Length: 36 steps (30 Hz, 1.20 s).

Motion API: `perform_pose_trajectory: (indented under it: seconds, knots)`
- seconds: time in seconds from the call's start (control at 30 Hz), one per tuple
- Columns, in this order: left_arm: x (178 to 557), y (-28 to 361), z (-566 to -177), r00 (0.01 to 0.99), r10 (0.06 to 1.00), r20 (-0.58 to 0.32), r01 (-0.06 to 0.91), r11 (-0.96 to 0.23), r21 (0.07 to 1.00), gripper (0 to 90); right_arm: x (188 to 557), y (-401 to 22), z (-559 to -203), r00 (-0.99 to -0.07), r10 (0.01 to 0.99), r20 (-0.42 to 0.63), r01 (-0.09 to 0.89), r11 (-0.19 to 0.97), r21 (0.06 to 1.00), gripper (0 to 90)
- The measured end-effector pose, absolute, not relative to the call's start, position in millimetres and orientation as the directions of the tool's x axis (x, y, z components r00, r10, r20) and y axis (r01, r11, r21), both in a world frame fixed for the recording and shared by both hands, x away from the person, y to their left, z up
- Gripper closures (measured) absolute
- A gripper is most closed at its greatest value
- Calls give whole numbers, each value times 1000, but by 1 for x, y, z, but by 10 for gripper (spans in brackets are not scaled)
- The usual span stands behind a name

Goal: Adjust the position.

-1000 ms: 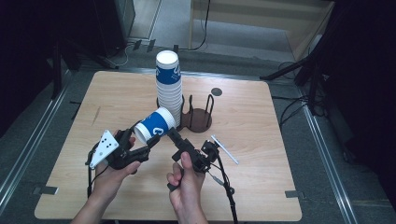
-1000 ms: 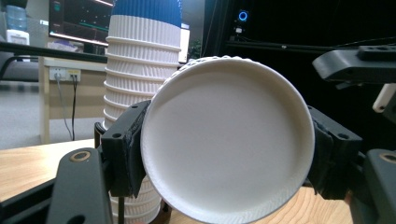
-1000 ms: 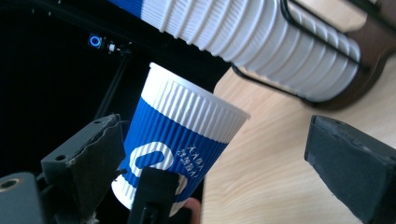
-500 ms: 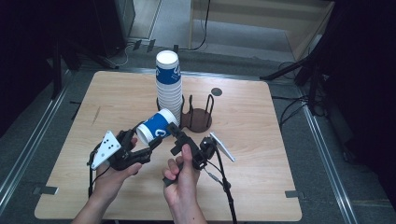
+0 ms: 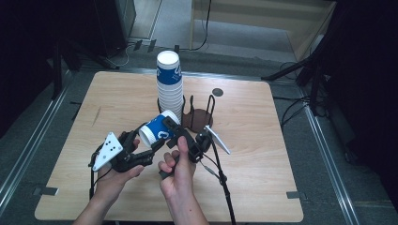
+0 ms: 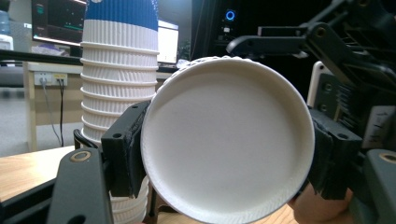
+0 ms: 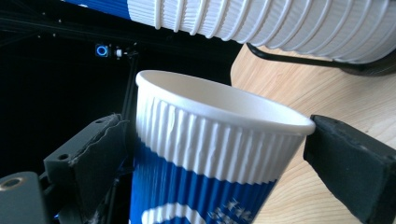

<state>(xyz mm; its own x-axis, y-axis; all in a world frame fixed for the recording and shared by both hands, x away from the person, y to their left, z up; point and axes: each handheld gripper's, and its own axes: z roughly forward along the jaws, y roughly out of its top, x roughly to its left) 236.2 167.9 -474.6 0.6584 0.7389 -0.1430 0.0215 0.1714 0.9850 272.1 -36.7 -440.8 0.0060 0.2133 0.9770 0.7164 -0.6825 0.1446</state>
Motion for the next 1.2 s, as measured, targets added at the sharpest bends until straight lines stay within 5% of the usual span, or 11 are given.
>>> perform_pose_trajectory:
  seconds: [0.33, 0.87, 1.2]
  knots:
    - [236, 167, -475, 667, 732, -137, 23, 164, 986, 278, 286, -32, -444, 26, 182, 983, 752, -652, 101, 59]
    - [231, 168, -474, 637, 764, -107, 0, 139, 990, 254, 283, -28, -446, 1, 127, 992, 739, -669, 85, 198]
    - [231, 174, -469, 650, 740, -172, 79, 159, 984, 126, 285, -38, -443, -44, 140, 989, 689, -713, 131, 206]
